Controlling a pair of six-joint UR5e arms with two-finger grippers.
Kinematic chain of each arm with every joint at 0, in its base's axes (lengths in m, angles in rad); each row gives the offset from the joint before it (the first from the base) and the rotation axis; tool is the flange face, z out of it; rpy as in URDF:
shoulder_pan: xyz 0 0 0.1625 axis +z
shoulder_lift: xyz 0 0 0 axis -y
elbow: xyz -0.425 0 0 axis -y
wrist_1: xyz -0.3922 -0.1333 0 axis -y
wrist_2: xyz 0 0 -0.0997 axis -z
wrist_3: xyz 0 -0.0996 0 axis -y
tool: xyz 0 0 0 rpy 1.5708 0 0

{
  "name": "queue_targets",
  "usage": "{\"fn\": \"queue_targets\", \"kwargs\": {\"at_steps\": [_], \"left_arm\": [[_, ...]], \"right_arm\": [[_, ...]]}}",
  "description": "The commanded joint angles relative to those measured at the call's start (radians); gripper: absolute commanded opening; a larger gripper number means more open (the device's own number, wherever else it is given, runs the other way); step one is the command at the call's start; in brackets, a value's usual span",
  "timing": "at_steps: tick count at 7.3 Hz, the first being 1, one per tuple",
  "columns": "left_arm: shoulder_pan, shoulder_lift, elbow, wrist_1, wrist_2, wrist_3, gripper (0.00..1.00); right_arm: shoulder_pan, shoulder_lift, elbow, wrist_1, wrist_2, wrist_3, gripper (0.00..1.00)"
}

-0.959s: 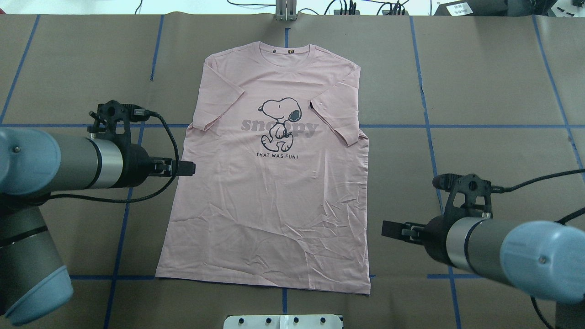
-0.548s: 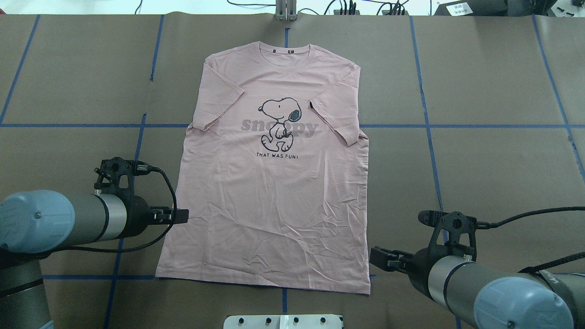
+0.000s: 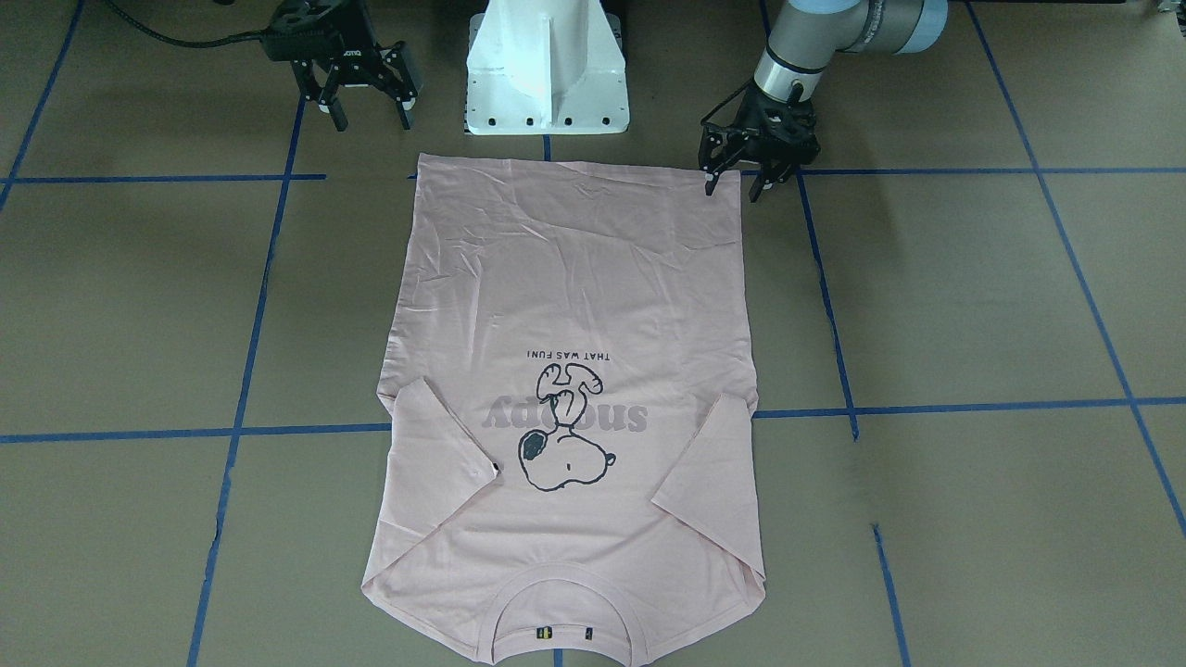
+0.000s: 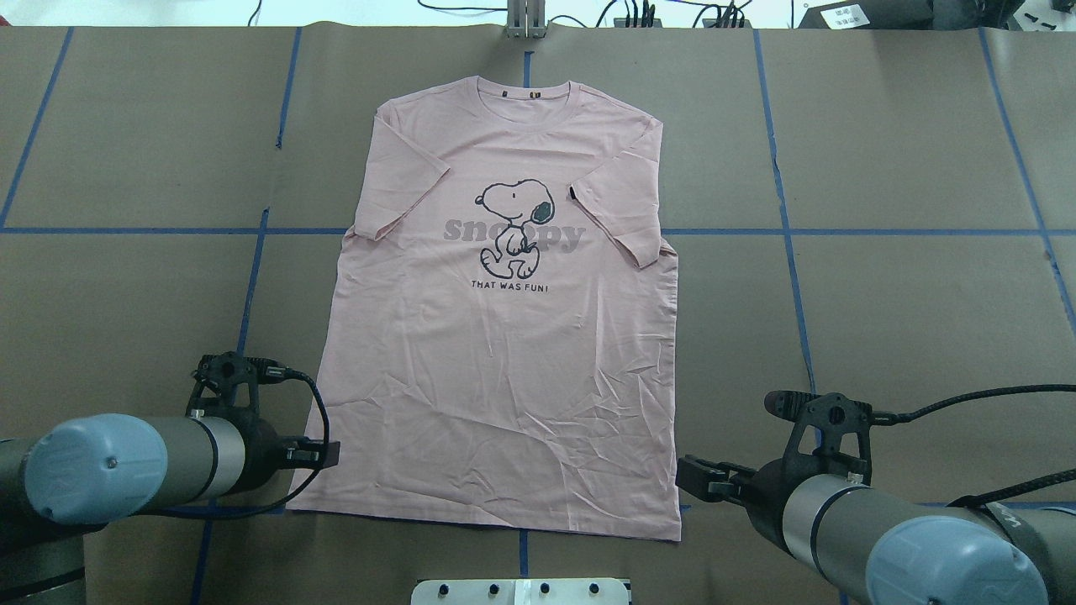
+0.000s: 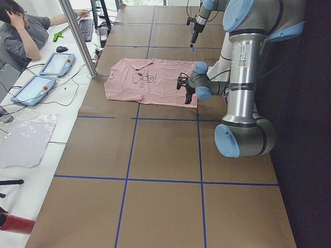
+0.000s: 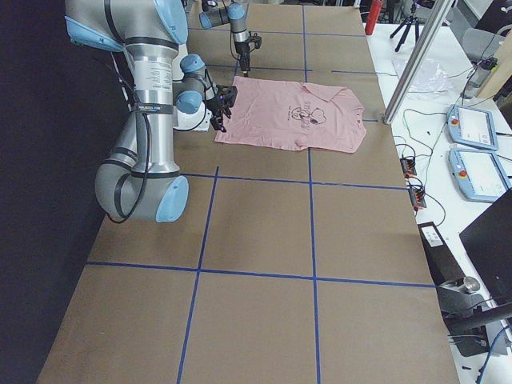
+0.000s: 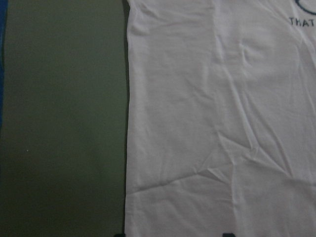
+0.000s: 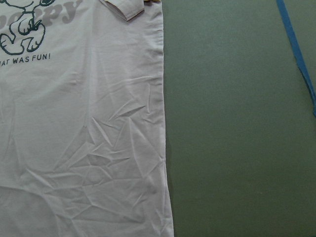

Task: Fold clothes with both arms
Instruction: 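Lower both grippers toward the shirt's hem corners nearest the robot, then align both grippers at the hem corners and grasp the hem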

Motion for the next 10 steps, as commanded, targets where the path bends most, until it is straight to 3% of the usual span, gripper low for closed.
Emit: {"fn": "queue_targets", "kwargs": {"at_steps": [1, 5, 6, 10], "left_arm": [[0.059, 0.016, 0.005, 0.004, 0.035, -0.06, 0.59], [0.076, 0.047, 0.006, 0.001, 0.036, -0.076, 0.59], [0.082, 0.047, 0.006, 0.001, 0.036, -0.089, 0.53], [0.094, 0.046, 0.008, 0.001, 0.036, -0.09, 0.52]], "right_arm": [[0.0, 0.0, -0.002, -0.003, -0.002, 0.001, 1.0], [0.0, 0.002, -0.002, 0.0, -0.003, 0.001, 1.0], [0.0, 0.002, -0.003, 0.0, -0.008, 0.001, 1.0], [0.0, 0.002, -0.003, 0.0, -0.008, 0.001, 1.0]]}}
